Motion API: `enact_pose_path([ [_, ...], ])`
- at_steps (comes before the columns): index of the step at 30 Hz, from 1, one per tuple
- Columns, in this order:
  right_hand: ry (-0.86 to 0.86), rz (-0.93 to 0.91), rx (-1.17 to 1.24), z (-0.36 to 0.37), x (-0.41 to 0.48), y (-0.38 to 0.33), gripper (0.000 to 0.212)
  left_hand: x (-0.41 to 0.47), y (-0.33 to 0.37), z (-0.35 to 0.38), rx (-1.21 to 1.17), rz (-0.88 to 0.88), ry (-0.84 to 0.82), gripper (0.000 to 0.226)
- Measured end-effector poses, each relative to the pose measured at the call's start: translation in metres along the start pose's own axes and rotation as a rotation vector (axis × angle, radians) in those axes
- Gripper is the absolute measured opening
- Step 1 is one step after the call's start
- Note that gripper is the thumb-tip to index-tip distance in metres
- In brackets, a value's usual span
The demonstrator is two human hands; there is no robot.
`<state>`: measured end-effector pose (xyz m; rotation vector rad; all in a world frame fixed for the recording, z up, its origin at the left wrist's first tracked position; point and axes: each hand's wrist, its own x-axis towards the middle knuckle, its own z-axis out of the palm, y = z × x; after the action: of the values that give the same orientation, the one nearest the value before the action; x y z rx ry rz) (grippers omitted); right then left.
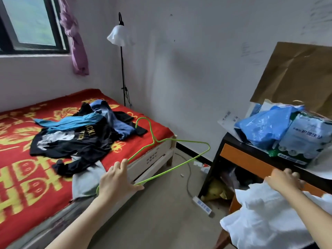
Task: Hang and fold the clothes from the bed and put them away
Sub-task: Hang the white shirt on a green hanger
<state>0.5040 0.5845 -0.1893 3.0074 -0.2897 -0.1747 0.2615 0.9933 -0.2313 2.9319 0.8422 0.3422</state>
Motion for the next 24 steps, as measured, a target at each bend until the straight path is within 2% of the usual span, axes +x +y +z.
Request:
enact_pose_path([
  [1, -0.032, 0.047, 0.0, 0.005, 0.011, 0.012, 0.05, 0.014, 0.01, 0.003, -0.056, -0.031, -0.025, 0.096],
  [4, -0.154, 0.046, -0.015, 0.006, 0.031, 0.023, 0.058, 0.062, 0.04, 0.015, -0.425, -0.201, -0.068, 0.043],
  [5, -0.177, 0.029, -0.013, 0.004, 0.035, 0.02, 0.056, 0.076, 0.049, 0.018, -0.524, -0.244, -0.087, 0.038],
  [7, -0.22, 0.005, 0.013, 0.0, 0.047, 0.019, 0.049, 0.105, 0.073, 0.027, -0.588, -0.242, -0.099, 0.047],
  [10, -0.198, 0.054, 0.171, -0.004, 0.057, 0.02, 0.028, 0.136, 0.108, 0.032, -0.603, -0.186, -0.123, 0.043],
  [14, -0.181, 0.067, 0.326, -0.006, 0.062, 0.019, 0.038, 0.161, 0.142, 0.042, -0.722, -0.143, -0.179, 0.041],
  [16, -0.155, 0.058, 0.379, -0.006, 0.065, 0.021, 0.035, 0.168, 0.156, 0.048, -0.815, -0.138, -0.229, 0.042],
  [18, -0.127, 0.086, 0.434, -0.01, 0.063, 0.021, 0.029, 0.169, 0.166, 0.052, -0.797, -0.127, -0.226, 0.042],
  [20, -0.063, 0.116, 0.525, -0.013, 0.063, 0.022, 0.027, 0.173, 0.175, 0.053, -0.748, -0.095, -0.214, 0.042],
  [24, 0.177, 0.138, 0.724, -0.024, 0.059, 0.019, 0.019, 0.186, 0.187, 0.049, -0.719, -0.019, -0.225, 0.042],
])
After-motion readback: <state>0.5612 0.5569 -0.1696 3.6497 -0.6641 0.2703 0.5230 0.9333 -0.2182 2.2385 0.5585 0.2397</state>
